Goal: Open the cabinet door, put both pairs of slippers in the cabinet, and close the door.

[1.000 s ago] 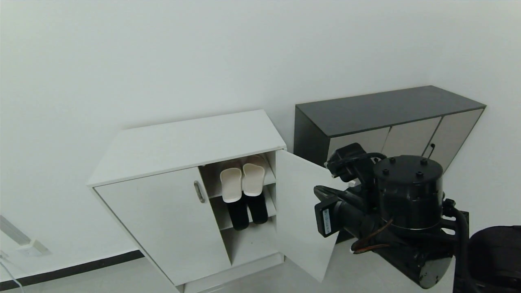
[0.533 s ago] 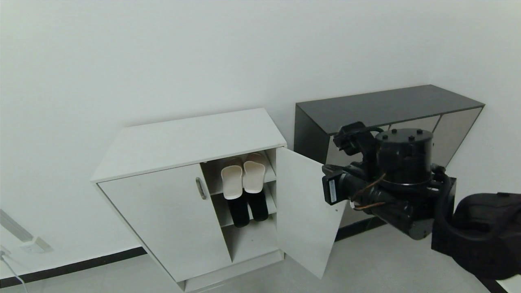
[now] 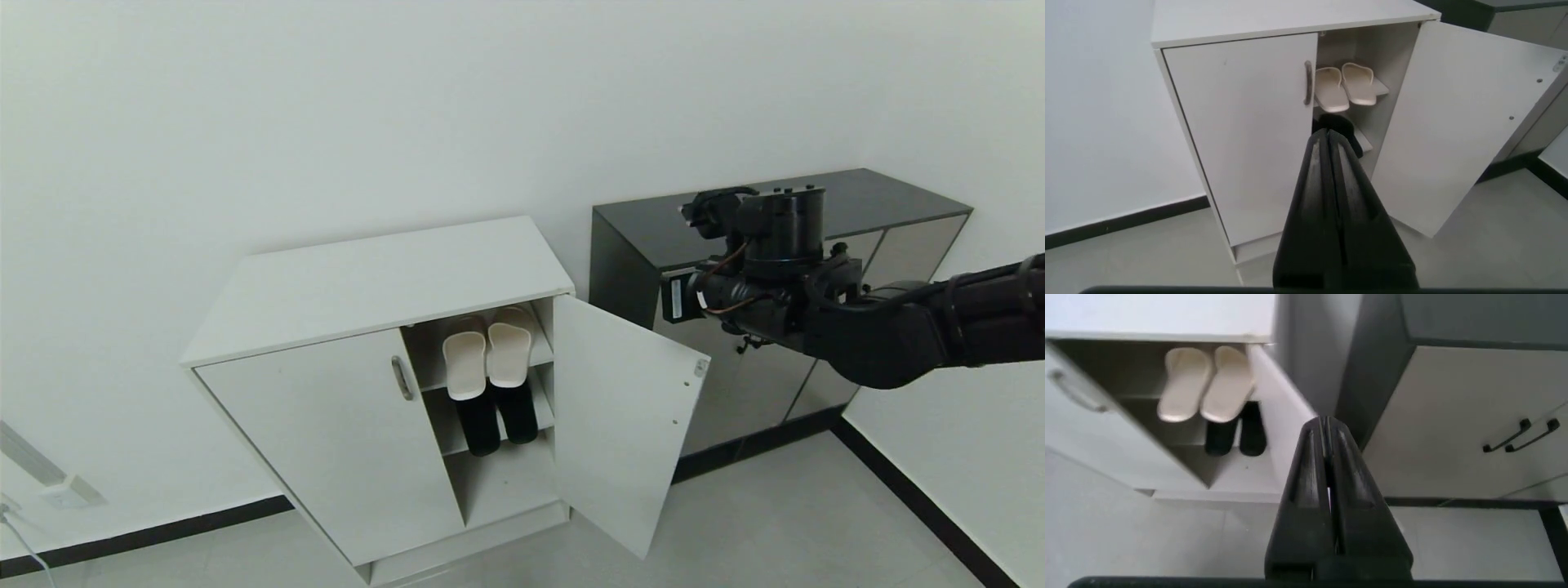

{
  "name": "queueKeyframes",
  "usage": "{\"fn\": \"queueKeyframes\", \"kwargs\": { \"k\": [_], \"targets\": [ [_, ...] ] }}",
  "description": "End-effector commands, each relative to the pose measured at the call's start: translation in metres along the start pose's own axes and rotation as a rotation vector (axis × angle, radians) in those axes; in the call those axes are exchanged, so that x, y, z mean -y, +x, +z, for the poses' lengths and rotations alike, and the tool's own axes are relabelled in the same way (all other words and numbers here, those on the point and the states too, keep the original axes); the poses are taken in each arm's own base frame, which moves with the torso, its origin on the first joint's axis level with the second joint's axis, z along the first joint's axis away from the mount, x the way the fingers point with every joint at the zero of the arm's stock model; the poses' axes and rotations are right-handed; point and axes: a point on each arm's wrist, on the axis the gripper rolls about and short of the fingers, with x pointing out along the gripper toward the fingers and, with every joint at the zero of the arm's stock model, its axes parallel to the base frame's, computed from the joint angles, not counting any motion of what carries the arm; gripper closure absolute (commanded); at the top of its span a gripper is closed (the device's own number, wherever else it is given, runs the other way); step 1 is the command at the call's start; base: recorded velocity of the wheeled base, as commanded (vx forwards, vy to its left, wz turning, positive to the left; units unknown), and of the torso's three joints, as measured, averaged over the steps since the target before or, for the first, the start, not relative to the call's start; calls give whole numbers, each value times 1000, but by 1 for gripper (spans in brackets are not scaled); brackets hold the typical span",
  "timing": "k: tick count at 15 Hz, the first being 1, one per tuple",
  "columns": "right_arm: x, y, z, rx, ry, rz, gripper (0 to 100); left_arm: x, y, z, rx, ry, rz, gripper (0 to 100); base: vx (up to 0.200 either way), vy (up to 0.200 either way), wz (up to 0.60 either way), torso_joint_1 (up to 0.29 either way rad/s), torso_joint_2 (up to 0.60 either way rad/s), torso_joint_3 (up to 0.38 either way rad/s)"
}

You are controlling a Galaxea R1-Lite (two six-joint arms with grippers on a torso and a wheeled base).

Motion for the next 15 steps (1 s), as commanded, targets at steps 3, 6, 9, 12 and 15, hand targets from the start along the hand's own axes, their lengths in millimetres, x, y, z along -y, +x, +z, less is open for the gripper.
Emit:
{"fn": "queueKeyframes", "kwargs": {
  "k": [3,6,9,12,15],
  "targets": [
    [21,49,-29,-64,35,-22,100,0,0,0,-2,1,1,100,0,0,0,0,0,0],
    [29,64,-44,-92,40,-17,100,0,0,0,-2,1,1,100,0,0,0,0,0,0],
    [31,72,-52,-106,45,-19,100,0,0,0,0,1,1,100,0,0,0,0,0,0],
    [31,79,-58,-117,48,-22,100,0,0,0,-2,1,1,100,0,0,0,0,0,0],
    [31,80,-60,-123,45,-22,100,0,0,0,-2,1,1,100,0,0,0,0,0,0]
  ]
}}
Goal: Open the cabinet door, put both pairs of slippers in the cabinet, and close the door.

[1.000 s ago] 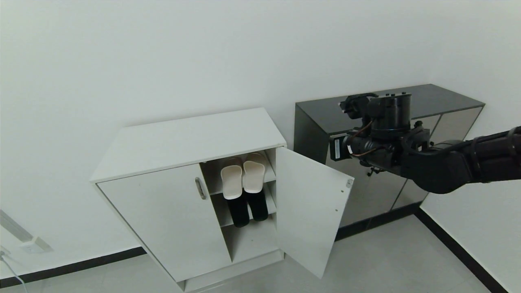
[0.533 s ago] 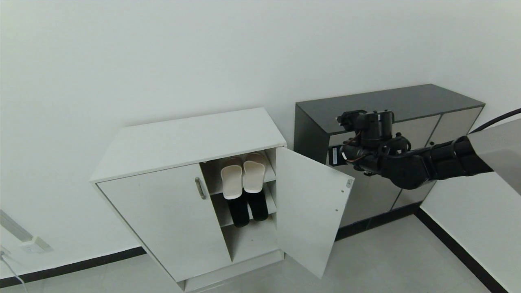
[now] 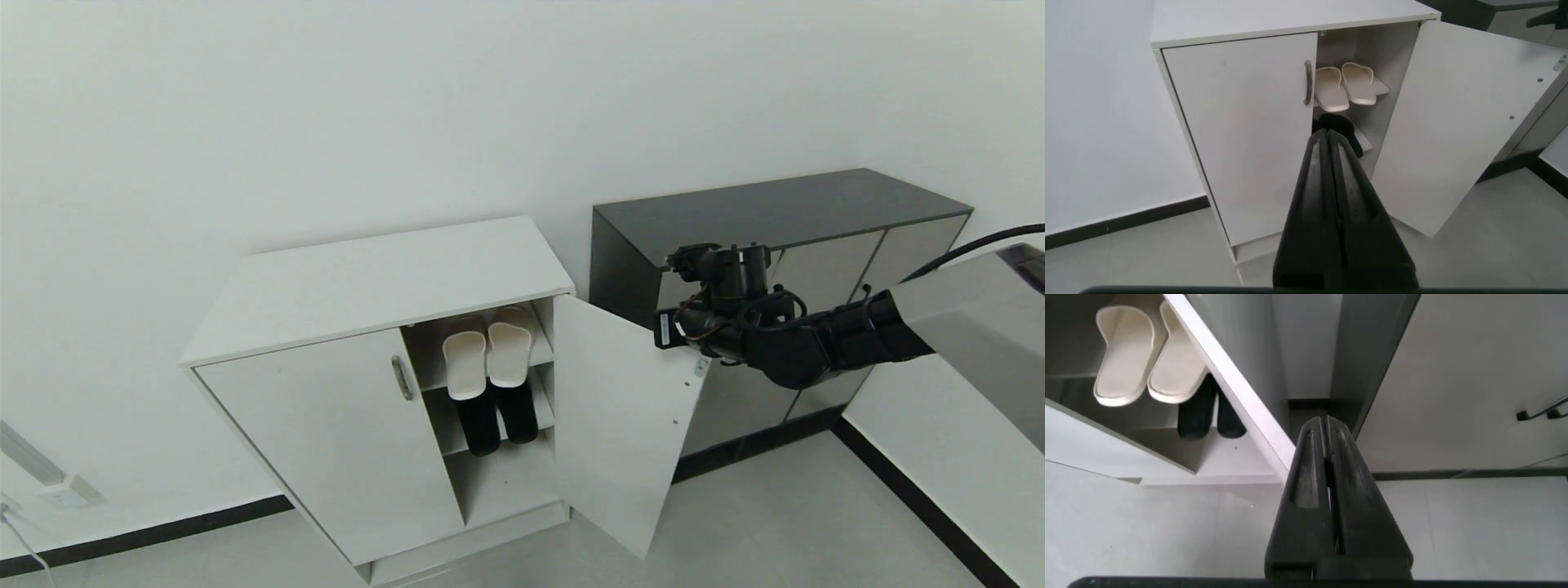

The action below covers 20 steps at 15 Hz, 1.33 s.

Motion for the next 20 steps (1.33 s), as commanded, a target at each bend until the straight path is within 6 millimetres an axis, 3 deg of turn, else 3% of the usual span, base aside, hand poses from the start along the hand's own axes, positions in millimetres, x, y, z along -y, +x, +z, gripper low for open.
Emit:
{"fn": "queueKeyframes", "kwargs": {
  "k": [1,15,18,20],
  "targets": [
    [-1,3,-4,-11,-3,-1,100,0,0,0,-1,0,1,100,0,0,0,0,0,0],
    [-6,2,-12,-39,-14,3,100,0,0,0,-1,0,1,100,0,0,0,0,0,0],
    [-22,-17,-12,-52,-27,41,100,0,0,0,-1,0,2,100,0,0,0,0,0,0],
    [-44,-34,-15,-66,-43,96,100,0,0,0,-1,0,1,100,0,0,0,0,0,0]
  ]
}}
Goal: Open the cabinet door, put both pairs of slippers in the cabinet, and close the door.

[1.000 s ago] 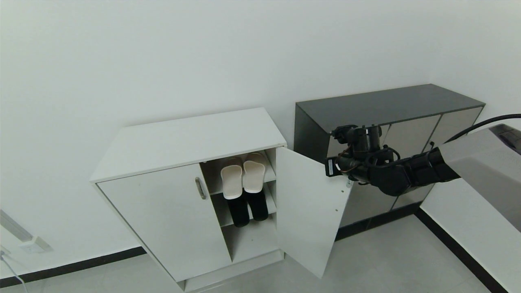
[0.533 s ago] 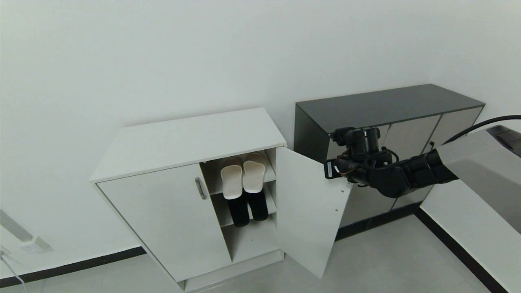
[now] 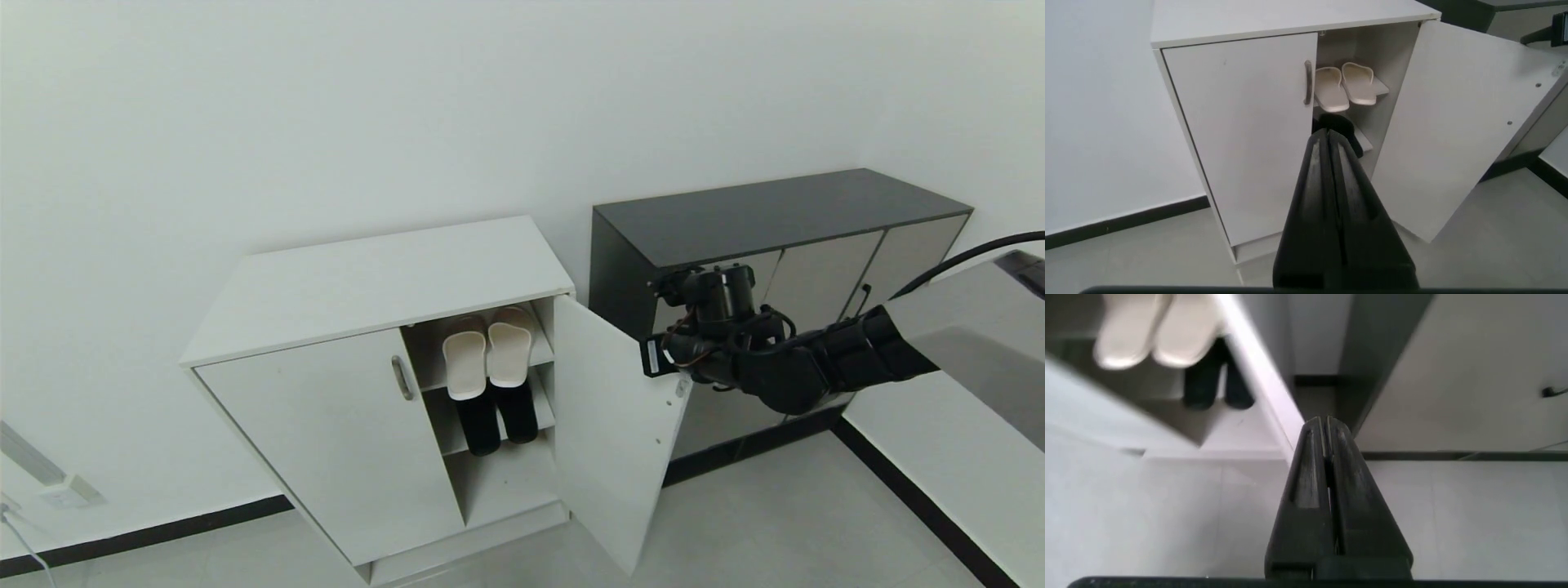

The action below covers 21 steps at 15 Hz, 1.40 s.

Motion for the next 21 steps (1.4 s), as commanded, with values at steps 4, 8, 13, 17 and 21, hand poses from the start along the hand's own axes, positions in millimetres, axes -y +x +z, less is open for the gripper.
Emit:
{"fn": "queueKeyframes", "kwargs": {
  "k": [4,8,13,17,21],
  "targets": [
    [-45,-48,14,58,21,128,100,0,0,0,-2,0,1,100,0,0,0,0,0,0],
    [-50,-56,4,89,-43,147,100,0,0,0,-2,0,1,100,0,0,0,0,0,0],
    [-55,-58,1,102,-46,162,100,0,0,0,0,-2,1,100,0,0,0,0,0,0],
    [-61,-60,-3,90,-54,177,100,0,0,0,-2,-2,1,100,0,0,450,2,2,2],
    [-62,-60,-4,91,-56,180,100,0,0,0,0,-2,2,100,0,0,600,4,7,4]
  ]
}}
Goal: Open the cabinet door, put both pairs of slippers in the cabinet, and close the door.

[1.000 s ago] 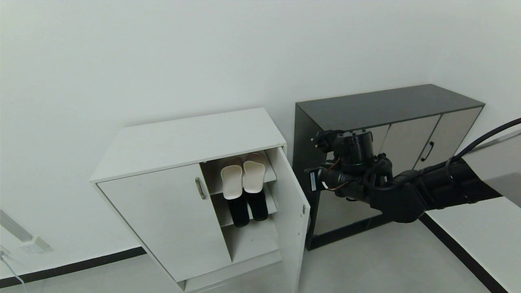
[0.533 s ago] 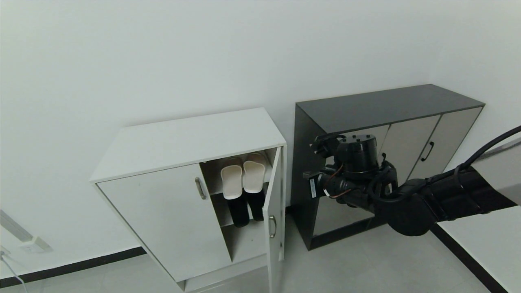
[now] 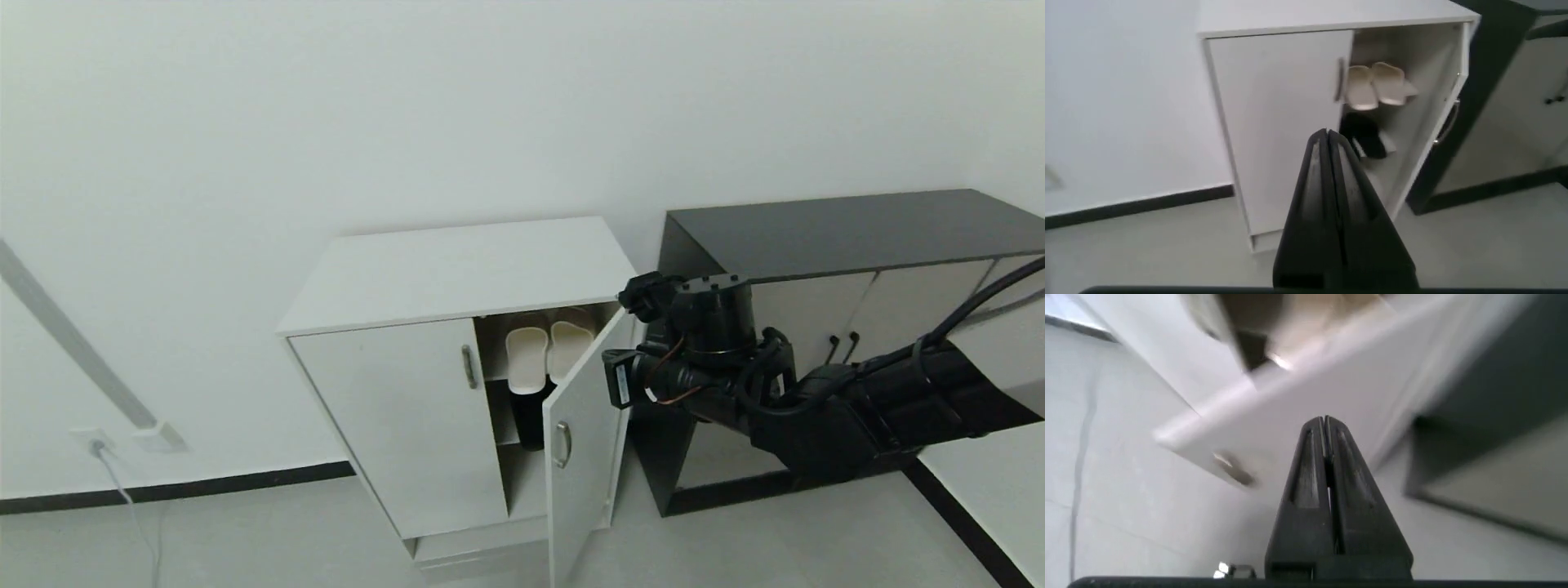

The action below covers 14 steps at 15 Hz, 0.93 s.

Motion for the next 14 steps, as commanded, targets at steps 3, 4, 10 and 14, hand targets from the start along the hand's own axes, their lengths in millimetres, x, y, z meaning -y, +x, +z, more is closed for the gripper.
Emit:
{"fn": "queueKeyframes", "kwargs": {
  "k": [3,4,10,14],
  "targets": [
    [0,0,-3,6,-1,6,100,0,0,0,-2,0,0,100,0,0,200,-1,1,4],
    [0,-1,-3,7,-4,17,100,0,0,0,-2,0,0,100,0,0,0,0,0,0],
    [3,-34,-7,27,-50,117,100,0,0,0,0,0,0,100,0,0,0,0,0,0],
    [6,-56,-32,-57,-52,117,100,0,0,0,-3,1,0,100,150,0,0,-3,2,5]
  ]
}}
